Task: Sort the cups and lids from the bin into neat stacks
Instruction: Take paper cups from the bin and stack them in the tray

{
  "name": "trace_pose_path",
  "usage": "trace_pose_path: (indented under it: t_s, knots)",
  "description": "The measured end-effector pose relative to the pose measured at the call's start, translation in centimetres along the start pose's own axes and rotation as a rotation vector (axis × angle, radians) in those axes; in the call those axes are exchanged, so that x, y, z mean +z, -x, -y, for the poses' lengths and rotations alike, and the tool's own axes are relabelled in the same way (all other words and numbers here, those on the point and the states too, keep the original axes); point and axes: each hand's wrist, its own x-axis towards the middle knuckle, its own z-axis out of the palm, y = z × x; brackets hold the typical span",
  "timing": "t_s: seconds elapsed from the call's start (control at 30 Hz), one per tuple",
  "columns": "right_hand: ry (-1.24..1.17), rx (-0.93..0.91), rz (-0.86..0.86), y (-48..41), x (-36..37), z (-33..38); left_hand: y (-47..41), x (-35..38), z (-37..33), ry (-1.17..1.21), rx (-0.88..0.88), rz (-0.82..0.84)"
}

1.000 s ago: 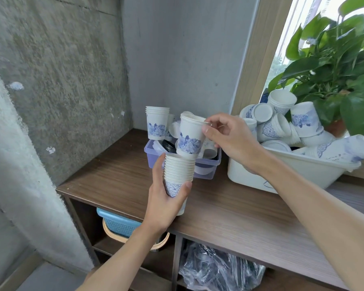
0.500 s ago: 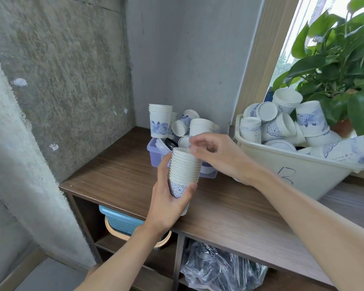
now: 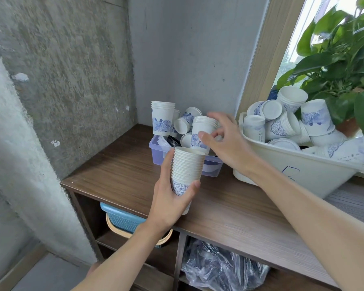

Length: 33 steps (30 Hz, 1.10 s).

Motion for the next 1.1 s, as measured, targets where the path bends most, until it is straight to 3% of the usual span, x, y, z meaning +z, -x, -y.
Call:
trace_pose_path:
  t_s: [0.17, 0.43, 0.67, 1.1]
  knots:
    - [0.125, 0.022, 0.006, -2.5, 0.1, -1.1, 0.0, 0.0, 0.1, -0.001, -0.012, 0.002]
    - [0.123, 0.077, -0.066, -3.3, 0.5, -1.7, 0.0, 0.0, 0.1, 0.013, -0.018, 0.021]
    - [0.161, 0.048, -0.026, -3.1, -0.4, -1.0, 0.0, 0.0, 0.1, -0.002, -0.029, 0.01]
    - [-0.215, -0.032, -0.085, -0.5, -3.5, 2.7, 0.2, 0.0, 0.0, 0.001, 0.011, 0.004]
